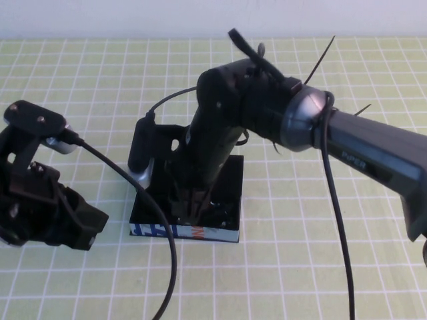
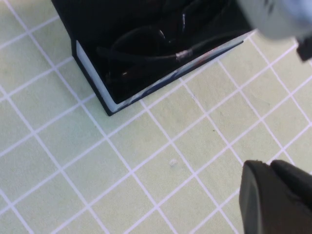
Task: Return glasses to glasses case
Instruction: Place the glasses in the glasses case
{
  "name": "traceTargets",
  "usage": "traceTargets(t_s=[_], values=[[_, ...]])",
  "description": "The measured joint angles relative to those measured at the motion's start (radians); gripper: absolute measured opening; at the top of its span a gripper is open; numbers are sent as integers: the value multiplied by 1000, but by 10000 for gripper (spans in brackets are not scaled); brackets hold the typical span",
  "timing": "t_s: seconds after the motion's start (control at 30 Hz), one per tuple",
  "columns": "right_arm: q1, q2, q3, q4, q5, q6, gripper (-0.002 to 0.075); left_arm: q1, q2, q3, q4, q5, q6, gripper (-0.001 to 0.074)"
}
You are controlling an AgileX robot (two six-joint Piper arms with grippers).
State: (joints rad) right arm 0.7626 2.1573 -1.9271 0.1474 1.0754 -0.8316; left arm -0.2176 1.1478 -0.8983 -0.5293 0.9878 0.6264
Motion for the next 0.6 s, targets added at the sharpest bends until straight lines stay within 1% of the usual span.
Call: traceTargets(t_s=[0.13,0.33,0.4,0.47,0.6], values=[[39,0,0,-58,-22,65,290,0,0,0,2,10,-2,-3],[43,0,0,-135,-34,163,288,0,0,0,4,33,-4,-3],[43,-2,0,-153,-34,178,274,0,0,0,4,33,2,-3],[41,-6,0,-165,-26,187,233,0,0,0,4,33,7,-3],[20,-20,-5,-176,-8,225,57,0,0,2,-2,11,10,-3]])
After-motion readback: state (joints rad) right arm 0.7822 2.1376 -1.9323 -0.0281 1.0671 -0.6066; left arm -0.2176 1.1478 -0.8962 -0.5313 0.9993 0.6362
